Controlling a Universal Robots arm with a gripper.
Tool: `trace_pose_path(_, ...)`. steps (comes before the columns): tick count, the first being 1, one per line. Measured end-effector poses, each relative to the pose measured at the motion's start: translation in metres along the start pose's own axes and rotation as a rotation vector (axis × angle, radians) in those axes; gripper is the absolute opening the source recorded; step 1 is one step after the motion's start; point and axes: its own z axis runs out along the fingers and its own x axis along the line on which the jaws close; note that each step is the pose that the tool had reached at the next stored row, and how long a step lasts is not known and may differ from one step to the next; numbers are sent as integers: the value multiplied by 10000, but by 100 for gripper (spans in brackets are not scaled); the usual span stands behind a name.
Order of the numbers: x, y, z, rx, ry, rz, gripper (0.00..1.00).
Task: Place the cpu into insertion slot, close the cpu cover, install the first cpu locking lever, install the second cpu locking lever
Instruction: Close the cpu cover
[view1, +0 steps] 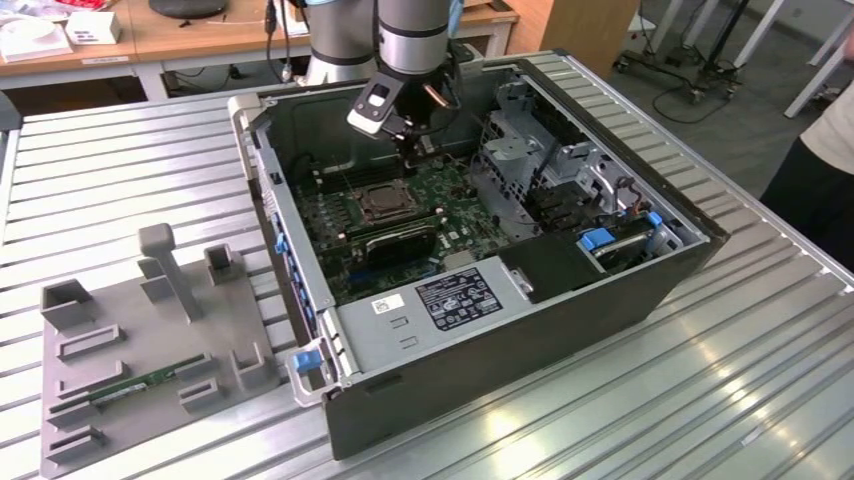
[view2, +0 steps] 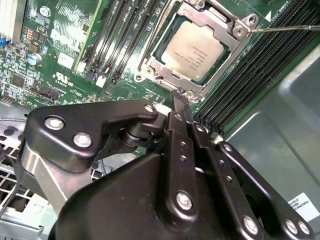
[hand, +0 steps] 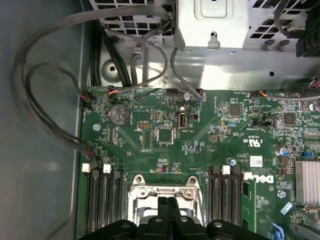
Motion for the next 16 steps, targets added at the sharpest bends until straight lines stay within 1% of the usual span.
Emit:
trace_pose_path(1,0,0,0,4,17,-275,11)
trace_pose_path(9,0,0,4,27,114,-1738,11)
trace_pose_path(12,0,0,5,37,131,-2278,11)
trace_pose_path(16,0,0,7,61,128,-3001,11)
